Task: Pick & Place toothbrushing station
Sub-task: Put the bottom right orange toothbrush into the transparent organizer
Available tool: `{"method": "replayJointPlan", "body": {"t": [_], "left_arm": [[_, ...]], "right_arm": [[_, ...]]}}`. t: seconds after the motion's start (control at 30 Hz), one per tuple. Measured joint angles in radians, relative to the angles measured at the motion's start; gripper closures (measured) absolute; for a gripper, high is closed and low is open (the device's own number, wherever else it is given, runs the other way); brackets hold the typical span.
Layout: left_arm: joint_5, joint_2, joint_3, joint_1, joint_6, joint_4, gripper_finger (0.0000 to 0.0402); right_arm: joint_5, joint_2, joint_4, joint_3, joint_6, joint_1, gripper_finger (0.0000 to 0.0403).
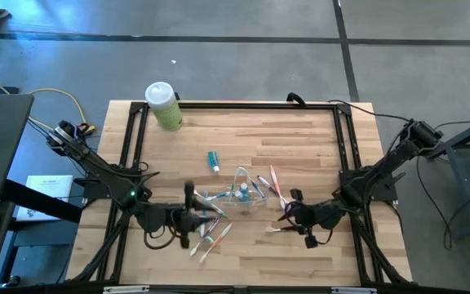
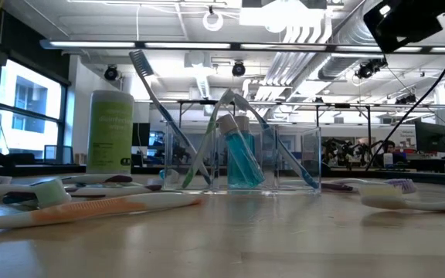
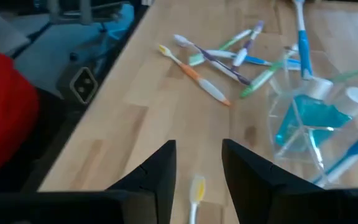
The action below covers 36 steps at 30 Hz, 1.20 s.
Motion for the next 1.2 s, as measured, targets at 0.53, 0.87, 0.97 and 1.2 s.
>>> {"method": "replayJointPlan", "body": {"t": [0.53, 0.87, 0.97, 1.2], "left_arm": [[0.145, 0.037, 0.0, -0.107, -0.315, -0.016, 0.0266], [0.144, 0.128, 0.0, -0.136, -0.375, -0.029, 0.0265], [0.145, 0.151, 0.0, -0.137, -0.389, -0.028, 0.0265], [0.143, 0.2, 0.0, -0.142, -0.48, -0.029, 0.0265]], "right_arm": [[-0.016, 0.213, 0.004, 0.0, 0.154, 0.002, 0.0179], [-0.017, 0.366, 0.013, 0.0, 0.155, -0.001, 0.0189], [-0.017, 0.369, 0.012, 0.0, 0.155, -0.007, 0.019], [0.01, 0.369, 0.012, 0.0, 0.154, -0.008, 0.019]]}}
